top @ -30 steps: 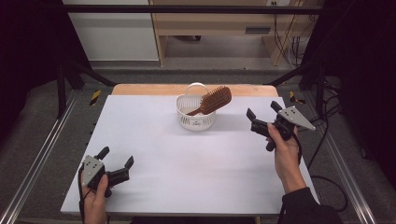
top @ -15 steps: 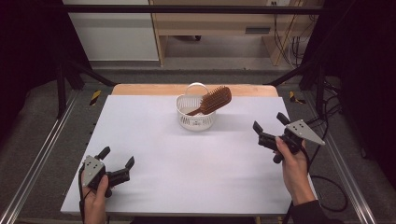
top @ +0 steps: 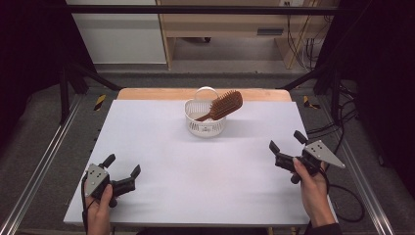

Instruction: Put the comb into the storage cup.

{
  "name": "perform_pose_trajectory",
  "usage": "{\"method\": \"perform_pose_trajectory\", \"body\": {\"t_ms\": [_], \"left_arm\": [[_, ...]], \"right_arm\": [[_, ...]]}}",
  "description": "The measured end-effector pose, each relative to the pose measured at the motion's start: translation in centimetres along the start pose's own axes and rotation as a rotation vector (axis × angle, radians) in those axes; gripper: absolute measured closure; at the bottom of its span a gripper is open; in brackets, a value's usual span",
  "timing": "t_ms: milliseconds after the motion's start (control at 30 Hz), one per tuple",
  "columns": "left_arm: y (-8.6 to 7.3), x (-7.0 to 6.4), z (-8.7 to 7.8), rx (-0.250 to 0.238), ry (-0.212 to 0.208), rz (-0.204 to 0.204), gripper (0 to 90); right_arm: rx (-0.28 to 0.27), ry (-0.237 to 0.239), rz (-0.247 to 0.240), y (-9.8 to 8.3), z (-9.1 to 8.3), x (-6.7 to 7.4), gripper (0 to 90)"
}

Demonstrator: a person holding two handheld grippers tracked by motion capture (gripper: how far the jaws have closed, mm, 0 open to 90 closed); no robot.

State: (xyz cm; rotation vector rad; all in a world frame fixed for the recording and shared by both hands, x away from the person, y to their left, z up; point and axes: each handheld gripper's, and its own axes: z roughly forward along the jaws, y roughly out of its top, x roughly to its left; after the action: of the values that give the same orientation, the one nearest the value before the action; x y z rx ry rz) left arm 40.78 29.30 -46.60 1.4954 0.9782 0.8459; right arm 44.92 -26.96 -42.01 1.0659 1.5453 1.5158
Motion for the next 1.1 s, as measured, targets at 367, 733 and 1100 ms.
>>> {"method": "perform_pose_trajectory", "body": {"t_ms": [367,733,1100], "left_arm": [[0.1,-0.2,-0.1,-0.009,-0.027,0.022,1.8],[0.3,-0.3,-0.3,-0.014,-0.039,0.025,1.7],[0.4,-0.1,-0.6,-0.035,-0.072,-0.004,1.7]], "right_arm": [[0.006,0.008,-0.020,-1.6,-1.1,0.1,3.8],[0.028,0.031,-0.046,-3.0,-1.5,0.8,3.9],[0.051,0.077,-0.024,-4.5,-1.6,1.4,3.8]]}}
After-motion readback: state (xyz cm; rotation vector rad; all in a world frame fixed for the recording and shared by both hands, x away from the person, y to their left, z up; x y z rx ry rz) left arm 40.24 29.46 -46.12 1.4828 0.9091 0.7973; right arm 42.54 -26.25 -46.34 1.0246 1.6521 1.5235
